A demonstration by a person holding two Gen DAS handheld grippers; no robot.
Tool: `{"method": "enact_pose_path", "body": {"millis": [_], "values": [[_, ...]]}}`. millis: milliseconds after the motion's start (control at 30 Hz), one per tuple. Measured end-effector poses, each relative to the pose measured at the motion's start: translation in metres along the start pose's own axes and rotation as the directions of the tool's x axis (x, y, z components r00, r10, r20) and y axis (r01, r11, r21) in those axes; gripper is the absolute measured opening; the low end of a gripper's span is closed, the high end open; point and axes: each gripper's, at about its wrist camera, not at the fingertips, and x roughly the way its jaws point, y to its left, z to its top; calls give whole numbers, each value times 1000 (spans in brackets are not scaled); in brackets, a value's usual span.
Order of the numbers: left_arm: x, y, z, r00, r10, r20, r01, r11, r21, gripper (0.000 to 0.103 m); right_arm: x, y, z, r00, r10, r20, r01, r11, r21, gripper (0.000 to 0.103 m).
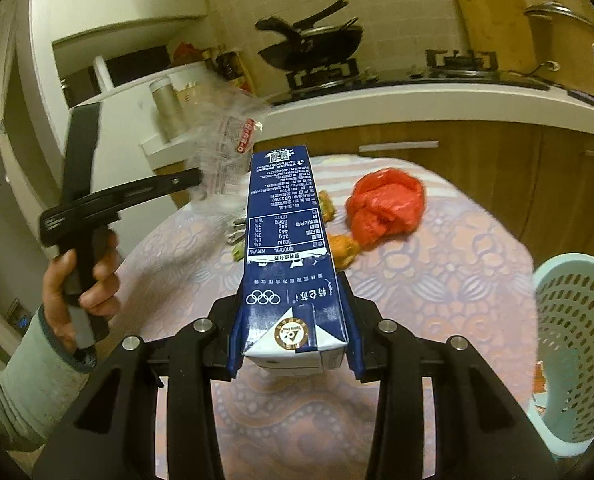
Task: Collect trash
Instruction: 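Grasp the clear plastic wrapper with the left tool while the right tool holds the carton, then drop the carton and wrapper into the blue basket by opening both tools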
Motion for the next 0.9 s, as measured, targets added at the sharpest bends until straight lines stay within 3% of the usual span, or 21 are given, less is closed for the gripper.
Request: {"method": "enact_pose_path", "body": {"millis": [467,667,900], "values": [[-21,-65,-4,985,-169,17,168,985,29,0,-48,-44,2,985,-155,80,148,985,85,36],[-14,-107,-5,967,-256,1,255,966,40,0,-81,-76,1,955,-273,112,258,957,134,36],[19,-182,-22,923,-374,-90,380,923,62,0,-114,-125,-13,902,-418,104,391,896,210,36]]}}
